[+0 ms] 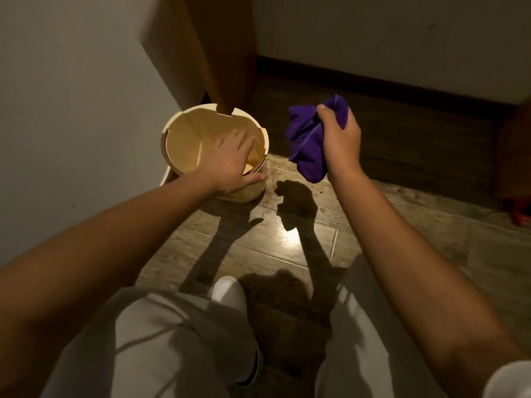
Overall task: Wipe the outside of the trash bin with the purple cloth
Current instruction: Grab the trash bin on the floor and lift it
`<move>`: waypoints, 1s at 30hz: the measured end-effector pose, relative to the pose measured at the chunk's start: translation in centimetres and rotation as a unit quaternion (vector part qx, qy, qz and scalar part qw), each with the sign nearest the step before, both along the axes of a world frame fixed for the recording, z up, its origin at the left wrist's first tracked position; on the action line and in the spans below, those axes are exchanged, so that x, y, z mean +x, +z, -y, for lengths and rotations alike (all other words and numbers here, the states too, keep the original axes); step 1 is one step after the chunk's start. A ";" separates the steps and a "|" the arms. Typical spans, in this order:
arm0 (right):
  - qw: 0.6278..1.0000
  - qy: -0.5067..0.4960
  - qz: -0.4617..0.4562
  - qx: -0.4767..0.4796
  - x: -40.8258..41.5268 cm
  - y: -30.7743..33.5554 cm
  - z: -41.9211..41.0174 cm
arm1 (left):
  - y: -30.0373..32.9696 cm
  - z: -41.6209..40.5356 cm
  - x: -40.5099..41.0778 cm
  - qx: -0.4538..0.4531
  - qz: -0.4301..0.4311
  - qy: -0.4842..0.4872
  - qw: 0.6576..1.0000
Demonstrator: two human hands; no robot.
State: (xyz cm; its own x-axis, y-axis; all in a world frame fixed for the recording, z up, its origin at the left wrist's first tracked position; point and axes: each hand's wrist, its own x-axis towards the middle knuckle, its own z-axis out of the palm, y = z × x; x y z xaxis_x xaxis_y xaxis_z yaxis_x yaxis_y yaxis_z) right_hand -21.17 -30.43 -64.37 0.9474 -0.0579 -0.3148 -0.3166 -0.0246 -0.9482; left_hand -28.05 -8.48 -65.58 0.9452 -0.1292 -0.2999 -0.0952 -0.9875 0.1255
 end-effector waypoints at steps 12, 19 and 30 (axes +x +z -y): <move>0.995 -0.052 -0.058 0.062 -1.6 -8.3 -1.4 | -6.0 -0.7 -0.5 -0.085 -0.008 0.040 0.996; 0.995 -0.040 -0.062 0.074 -2.0 -8.9 -0.9 | -5.7 -1.8 -0.7 -0.096 0.106 0.080 0.986; 0.999 -0.022 0.006 0.044 -3.8 -8.8 -0.5 | -2.4 -3.6 -0.5 -0.123 0.155 0.088 0.976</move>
